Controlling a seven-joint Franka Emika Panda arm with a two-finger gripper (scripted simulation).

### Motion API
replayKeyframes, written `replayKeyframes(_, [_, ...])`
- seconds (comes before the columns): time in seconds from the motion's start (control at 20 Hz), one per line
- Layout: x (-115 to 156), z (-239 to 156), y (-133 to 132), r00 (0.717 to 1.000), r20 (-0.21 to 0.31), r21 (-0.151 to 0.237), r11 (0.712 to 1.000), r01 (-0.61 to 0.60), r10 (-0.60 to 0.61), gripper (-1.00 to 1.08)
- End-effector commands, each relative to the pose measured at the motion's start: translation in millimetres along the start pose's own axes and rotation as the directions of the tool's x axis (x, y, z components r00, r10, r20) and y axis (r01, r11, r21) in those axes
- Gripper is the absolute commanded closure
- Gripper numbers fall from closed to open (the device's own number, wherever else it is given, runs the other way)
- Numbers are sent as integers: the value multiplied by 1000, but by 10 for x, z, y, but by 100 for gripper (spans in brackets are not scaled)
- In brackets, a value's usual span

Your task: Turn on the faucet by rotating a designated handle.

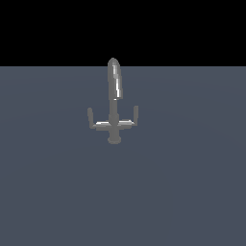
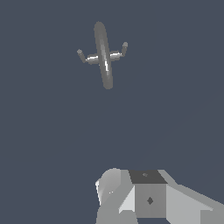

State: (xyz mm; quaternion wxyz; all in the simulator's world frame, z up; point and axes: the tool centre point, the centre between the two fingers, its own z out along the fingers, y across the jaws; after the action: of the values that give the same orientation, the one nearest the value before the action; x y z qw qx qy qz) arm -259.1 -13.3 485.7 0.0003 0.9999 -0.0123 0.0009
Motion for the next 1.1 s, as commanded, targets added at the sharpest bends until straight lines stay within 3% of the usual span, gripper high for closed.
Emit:
replayKeyframes(0.0, [0,0,0,1000,0,0,1000,0,0,108])
replayKeyframes(0.5, [162,70,52,1000,23,46,999,-22,21,108])
replayKeyframes(0.75, [361,166,116,998,54,103,993,-51,46,108])
replayKeyframes(1.05, [691,352,223,991,109,198,975,-103,82,108])
